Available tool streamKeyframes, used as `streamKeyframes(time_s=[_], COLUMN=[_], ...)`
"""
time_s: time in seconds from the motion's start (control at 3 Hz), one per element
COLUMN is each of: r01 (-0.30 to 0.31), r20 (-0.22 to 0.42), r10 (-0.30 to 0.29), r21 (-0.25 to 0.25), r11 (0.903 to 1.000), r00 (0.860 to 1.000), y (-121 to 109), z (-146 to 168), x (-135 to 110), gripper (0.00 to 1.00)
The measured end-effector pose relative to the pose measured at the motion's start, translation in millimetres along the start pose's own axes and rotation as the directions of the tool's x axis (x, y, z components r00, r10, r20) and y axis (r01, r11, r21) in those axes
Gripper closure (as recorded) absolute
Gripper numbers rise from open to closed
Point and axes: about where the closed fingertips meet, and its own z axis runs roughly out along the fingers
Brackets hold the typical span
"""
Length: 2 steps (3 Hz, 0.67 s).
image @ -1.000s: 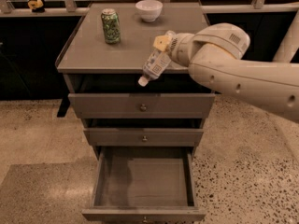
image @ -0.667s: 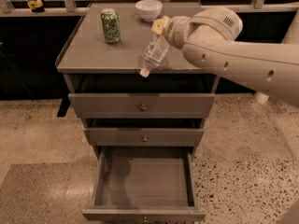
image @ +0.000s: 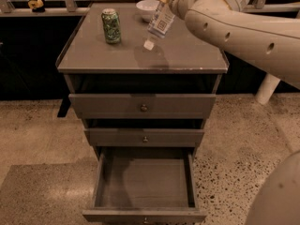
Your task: Pick blue plastic bottle from bottom drawer and place on counter
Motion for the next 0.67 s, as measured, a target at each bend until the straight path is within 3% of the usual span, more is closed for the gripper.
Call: streamKeyframes(time_s=[0.33, 0.67], r01=[-0.001, -0.067], r20=[0.000, 0.015], r10=[0.001, 0.067], r21=[0.000, 0.000], r11=[1.0000, 0.9978], r00=[1.000, 0.998], y=[0.0, 16.4], z=[-0.2, 3.7], x=[0.0, -14.3], gripper=[1.00, 1.00])
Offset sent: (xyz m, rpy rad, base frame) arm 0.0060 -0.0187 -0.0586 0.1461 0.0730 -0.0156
